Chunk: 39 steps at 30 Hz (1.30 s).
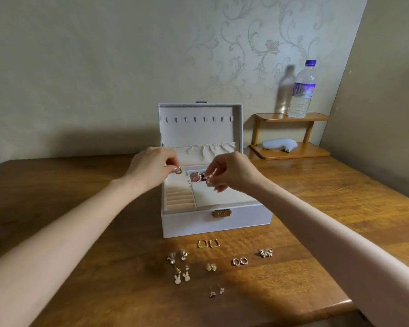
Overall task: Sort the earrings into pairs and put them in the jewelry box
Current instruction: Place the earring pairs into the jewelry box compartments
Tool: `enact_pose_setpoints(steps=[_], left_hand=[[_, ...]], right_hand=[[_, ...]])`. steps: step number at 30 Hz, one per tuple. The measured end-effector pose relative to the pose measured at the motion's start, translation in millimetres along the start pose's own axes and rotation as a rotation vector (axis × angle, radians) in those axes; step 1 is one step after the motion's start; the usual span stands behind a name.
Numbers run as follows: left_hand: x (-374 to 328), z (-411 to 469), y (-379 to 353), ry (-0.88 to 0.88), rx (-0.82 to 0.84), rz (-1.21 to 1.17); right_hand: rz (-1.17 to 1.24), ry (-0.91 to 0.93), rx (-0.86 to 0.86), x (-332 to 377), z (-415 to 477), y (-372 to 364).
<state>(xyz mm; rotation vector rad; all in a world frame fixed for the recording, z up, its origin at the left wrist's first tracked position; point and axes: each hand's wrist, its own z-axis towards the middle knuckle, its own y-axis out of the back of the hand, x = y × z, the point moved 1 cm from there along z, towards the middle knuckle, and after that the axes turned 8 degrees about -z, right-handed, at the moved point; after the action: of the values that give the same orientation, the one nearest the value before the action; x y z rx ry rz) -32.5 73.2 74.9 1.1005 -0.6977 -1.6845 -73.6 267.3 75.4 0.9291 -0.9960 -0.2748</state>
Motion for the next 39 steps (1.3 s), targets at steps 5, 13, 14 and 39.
enact_pose_setpoints(steps=[5,13,14,39], left_hand=[[14,23,-12,0.002,0.007,0.165],[22,36,-32,-0.094,0.049,0.371],[23,36,-33,-0.098,0.051,0.384],[29,25,-35,-0.071,0.027,0.355]], right_hand=[[-0.038,-0.024,-0.071,4,51,-20],[-0.269,0.058,-0.149,-4,100,-55],[-0.282,0.073,-0.151,-4,101,-58],[-0.552,0.239,0.010,2,96,-64]])
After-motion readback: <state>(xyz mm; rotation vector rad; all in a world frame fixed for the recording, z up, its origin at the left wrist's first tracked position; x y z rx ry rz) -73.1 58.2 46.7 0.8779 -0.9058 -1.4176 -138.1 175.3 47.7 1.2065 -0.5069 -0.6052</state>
